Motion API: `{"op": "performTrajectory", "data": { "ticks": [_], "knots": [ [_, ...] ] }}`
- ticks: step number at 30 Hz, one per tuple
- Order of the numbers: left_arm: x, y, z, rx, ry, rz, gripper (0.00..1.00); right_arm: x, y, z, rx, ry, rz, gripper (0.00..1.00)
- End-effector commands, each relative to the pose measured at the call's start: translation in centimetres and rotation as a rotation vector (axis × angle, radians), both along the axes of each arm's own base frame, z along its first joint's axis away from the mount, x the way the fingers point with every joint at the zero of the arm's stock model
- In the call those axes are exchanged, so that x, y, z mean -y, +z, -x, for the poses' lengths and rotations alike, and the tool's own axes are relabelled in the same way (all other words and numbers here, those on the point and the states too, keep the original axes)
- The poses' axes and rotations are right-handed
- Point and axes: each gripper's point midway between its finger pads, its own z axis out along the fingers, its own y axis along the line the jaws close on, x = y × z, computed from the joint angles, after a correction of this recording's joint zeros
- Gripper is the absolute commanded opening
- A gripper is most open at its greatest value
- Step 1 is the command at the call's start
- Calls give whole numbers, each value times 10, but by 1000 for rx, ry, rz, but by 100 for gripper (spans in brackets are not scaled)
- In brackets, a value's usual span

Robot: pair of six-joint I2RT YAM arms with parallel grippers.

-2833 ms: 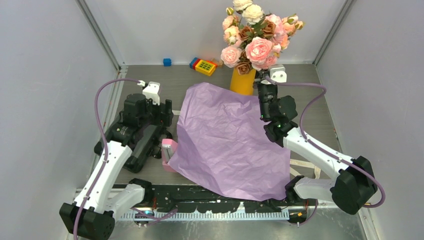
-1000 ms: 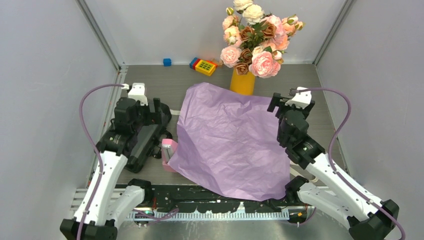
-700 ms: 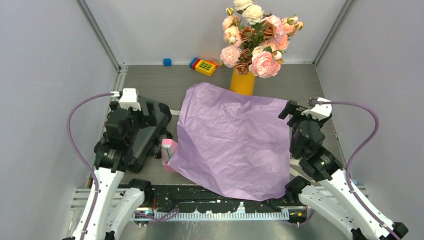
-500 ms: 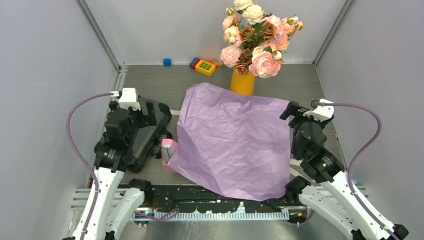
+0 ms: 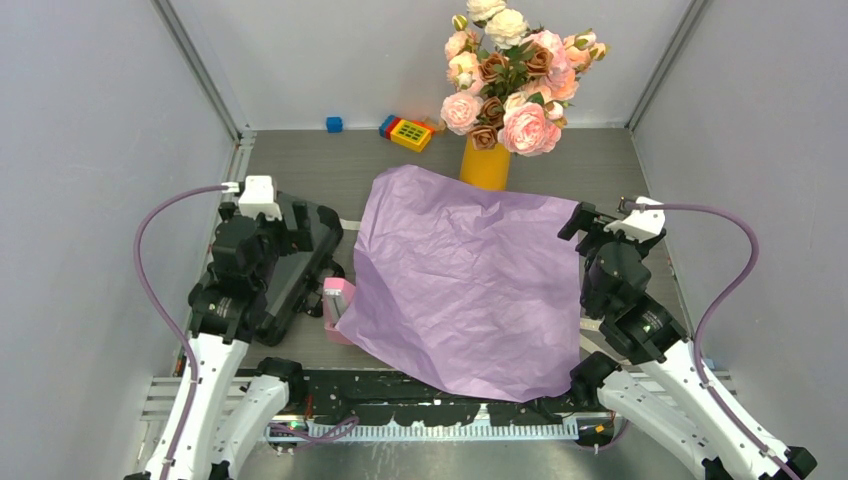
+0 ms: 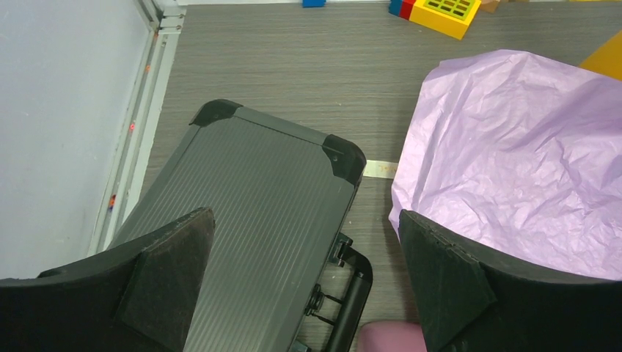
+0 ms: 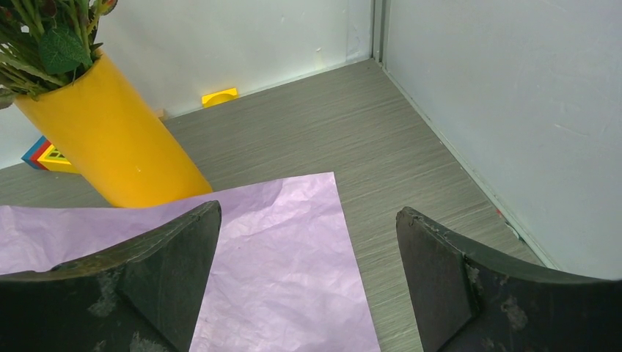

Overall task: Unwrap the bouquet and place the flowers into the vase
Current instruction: Reset both arms

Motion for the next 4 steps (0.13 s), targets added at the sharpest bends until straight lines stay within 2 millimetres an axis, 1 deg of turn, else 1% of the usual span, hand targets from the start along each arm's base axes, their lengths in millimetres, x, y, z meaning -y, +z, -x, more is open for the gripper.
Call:
{"op": "performTrajectory", "data": {
  "ticks": [1, 4],
  "knots": [
    [-4, 14, -3, 60, 20, 3, 100, 2, 8, 1, 38, -12, -29, 95],
    [-2, 13, -3, 57, 9, 4, 100, 3, 10, 3, 49, -8, -37, 95]
  ]
}}
